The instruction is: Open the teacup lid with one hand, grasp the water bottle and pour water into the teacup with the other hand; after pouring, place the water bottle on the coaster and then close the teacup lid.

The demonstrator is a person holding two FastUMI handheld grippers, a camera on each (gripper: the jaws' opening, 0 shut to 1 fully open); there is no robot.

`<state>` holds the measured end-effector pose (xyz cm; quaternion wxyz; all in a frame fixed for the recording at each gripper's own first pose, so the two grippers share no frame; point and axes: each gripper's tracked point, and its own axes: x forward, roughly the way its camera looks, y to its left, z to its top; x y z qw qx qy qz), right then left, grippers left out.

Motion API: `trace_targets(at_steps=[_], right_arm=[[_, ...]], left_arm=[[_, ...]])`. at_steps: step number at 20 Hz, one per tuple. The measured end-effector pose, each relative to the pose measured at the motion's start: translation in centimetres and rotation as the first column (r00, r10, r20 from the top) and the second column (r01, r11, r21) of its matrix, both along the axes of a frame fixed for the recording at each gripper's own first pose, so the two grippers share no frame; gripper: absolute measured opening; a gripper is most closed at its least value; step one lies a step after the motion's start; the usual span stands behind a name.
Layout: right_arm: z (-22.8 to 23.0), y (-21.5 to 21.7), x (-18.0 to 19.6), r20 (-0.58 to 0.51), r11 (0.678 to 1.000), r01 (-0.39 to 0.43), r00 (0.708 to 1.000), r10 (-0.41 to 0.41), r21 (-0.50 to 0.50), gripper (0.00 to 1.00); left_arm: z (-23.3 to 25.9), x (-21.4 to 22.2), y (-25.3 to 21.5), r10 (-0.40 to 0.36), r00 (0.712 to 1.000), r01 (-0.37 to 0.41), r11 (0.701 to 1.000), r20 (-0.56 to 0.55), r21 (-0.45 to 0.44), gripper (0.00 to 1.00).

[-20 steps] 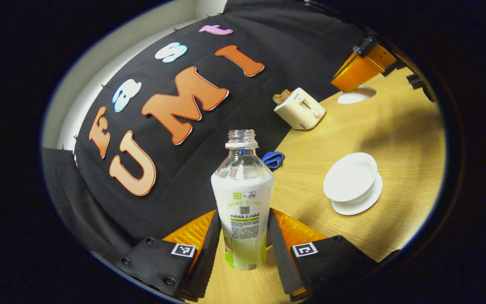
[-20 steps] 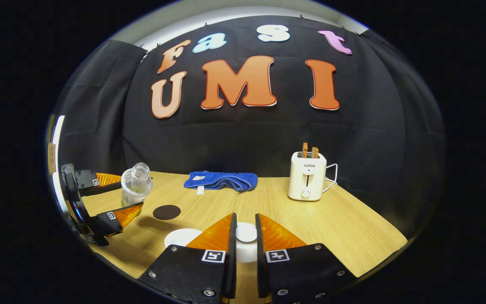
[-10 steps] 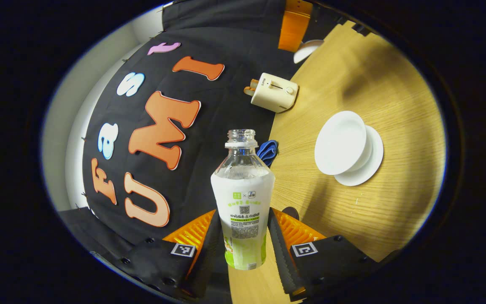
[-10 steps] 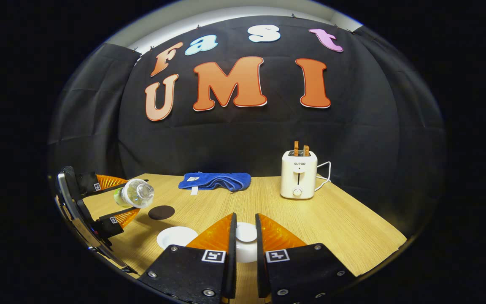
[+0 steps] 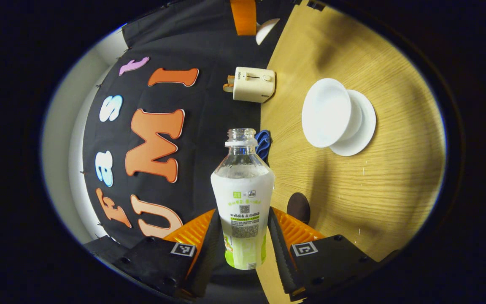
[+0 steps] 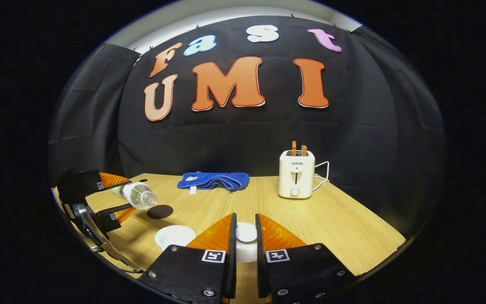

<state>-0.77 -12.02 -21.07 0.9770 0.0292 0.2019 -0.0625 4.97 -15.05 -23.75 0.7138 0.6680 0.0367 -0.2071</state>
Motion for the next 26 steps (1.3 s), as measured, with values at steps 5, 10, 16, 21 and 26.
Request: trace_targets(at_steps=[5, 10, 16, 21, 26], right_arm=[[-0.1, 0.4, 0.0, -0.004, 1.0, -0.011, 1.0, 0.011, -0.009, 0.2], [-0.1, 0.4, -0.1, -0.003, 1.0, -0.015, 1.0, 0.015, -0.013, 0.2], [-0.3, 0.3, -0.2, -0.007, 1.0, -0.013, 1.0, 0.013, -0.011, 0.2], [-0.4, 0.3, -0.2, -0.009, 1.0, -0.018, 1.0, 0.017, -0.017, 0.2], [-0.5, 0.8, -0.1, -0.008, 0.999, -0.035, 0.999, 0.035, -0.009, 0.2]], left_arm=[[-0.2, -0.1, 0.0, -0.027, 1.0, 0.026, 0.997, 0.009, 0.068, 0.68], [0.0, -0.3, 0.0, -0.06, 0.998, 0.057, 0.989, 0.019, 0.136, 0.67], [0.6, -0.3, 0.0, -0.083, 0.996, 0.074, 0.98, 0.039, 0.186, 0.67], [1.0, -0.4, 0.1, -0.093, 0.994, 0.081, 0.975, 0.048, 0.209, 0.67], [1.3, -0.2, 0.0, -0.102, 0.993, 0.085, 0.968, 0.064, 0.236, 0.67]])
